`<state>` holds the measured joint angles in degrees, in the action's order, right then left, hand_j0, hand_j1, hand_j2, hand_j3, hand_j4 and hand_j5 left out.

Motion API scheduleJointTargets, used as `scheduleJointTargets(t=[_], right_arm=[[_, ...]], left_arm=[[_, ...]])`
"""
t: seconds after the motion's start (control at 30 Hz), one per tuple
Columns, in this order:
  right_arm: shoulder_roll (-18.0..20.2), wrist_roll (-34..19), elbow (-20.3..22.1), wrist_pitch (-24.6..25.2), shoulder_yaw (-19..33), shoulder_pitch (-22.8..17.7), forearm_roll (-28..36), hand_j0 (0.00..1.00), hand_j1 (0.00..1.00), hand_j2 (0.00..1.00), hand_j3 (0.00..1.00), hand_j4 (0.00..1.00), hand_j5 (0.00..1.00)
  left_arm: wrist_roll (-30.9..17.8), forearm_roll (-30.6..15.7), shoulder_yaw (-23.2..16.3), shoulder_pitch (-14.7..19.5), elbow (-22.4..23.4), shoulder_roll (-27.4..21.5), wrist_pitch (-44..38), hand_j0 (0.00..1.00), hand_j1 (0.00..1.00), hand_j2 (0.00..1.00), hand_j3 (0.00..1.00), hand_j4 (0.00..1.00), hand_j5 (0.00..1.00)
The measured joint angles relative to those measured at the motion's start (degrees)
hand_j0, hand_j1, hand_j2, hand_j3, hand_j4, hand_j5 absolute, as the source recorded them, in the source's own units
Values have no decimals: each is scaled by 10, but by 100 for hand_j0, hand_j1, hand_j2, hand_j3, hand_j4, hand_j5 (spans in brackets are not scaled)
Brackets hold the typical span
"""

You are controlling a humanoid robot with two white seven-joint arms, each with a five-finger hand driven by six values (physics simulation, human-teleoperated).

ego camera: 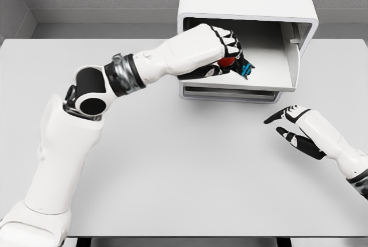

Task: Slide open multi-storey tabletop storage cabinets and put open load switch and slide close multi-storey tabletop storage cabinets

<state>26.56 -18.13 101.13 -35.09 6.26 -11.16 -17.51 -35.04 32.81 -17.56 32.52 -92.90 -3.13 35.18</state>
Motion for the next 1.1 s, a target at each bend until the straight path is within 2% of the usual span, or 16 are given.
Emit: scheduleJointTargets(t=[0.37, 1.1], right_arm=[[-10, 0, -1, 0, -9, -3, -9, 55, 55, 55, 55, 55, 55], [-15, 0, -2, 0, -10, -3, -11, 55, 55, 55, 55, 55, 55]], left_arm=[[0, 46, -1, 2, 33, 29, 0, 39, 39, 39, 39, 39, 39], [0, 51, 3, 11, 71, 31, 0, 39, 39, 39, 39, 39, 39]])
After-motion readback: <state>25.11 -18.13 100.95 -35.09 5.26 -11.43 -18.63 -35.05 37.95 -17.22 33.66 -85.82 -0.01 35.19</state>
